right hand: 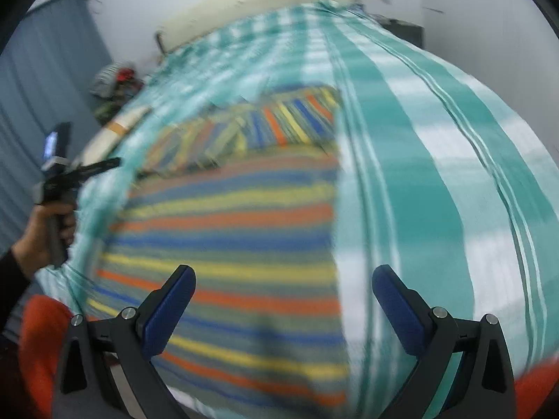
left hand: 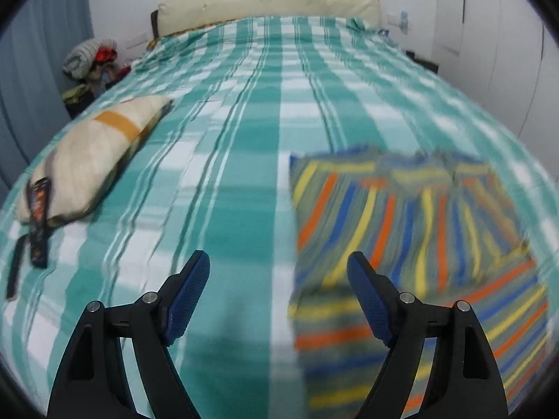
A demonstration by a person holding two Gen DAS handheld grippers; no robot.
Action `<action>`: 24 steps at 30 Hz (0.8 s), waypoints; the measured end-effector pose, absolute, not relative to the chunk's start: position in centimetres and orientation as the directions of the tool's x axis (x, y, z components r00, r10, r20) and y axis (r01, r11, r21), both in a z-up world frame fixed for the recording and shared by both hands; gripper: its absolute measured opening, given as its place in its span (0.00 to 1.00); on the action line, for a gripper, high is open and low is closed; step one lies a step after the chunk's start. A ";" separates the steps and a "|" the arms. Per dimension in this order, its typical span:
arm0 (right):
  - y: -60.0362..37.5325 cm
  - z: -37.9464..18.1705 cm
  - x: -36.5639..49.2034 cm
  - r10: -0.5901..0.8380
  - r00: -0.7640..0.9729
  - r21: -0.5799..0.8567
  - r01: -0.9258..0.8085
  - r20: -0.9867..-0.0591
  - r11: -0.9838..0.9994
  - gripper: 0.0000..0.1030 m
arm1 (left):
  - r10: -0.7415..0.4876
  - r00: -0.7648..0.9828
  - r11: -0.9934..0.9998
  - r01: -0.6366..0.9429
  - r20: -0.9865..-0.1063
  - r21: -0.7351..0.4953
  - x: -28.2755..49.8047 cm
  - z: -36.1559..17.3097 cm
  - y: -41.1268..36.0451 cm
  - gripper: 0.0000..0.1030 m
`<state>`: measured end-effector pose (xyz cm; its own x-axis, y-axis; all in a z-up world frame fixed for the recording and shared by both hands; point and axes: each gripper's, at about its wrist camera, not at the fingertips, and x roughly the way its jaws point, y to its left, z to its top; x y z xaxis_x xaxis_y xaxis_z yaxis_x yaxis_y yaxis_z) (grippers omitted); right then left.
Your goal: Fold small clothes
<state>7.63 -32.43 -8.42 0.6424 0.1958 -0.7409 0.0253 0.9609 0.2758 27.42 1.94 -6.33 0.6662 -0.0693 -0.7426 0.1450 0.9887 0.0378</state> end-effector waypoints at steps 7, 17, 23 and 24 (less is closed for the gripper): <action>-32.1 -4.5 21.8 0.555 0.573 0.629 -0.086 -0.603 0.773 0.73 | -0.017 0.488 0.990 0.132 -0.872 0.054 36.3 -12.3 0.1 0.56; -31.5 -15.8 36.4 0.596 0.394 0.698 0.201 -0.700 0.687 0.23 | -0.043 0.547 0.999 0.049 -0.836 -0.020 36.4 -13.3 1.0 0.01; -29.4 -11.5 37.0 0.425 0.539 0.519 0.027 -0.728 0.855 0.05 | -0.040 0.567 0.999 -0.003 -0.823 -0.051 36.2 -14.0 3.0 0.01; -29.1 -11.5 37.1 0.388 0.543 0.475 0.023 -0.745 0.880 0.06 | -0.039 0.569 0.999 -0.002 -0.822 -0.049 36.1 -13.9 3.0 0.01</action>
<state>37.08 -29.10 -11.53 0.5431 0.3878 -0.7447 0.0233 0.8796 0.4751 36.14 2.99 -13.90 0.5685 -0.0394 -0.8217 -0.0023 0.9988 -0.0494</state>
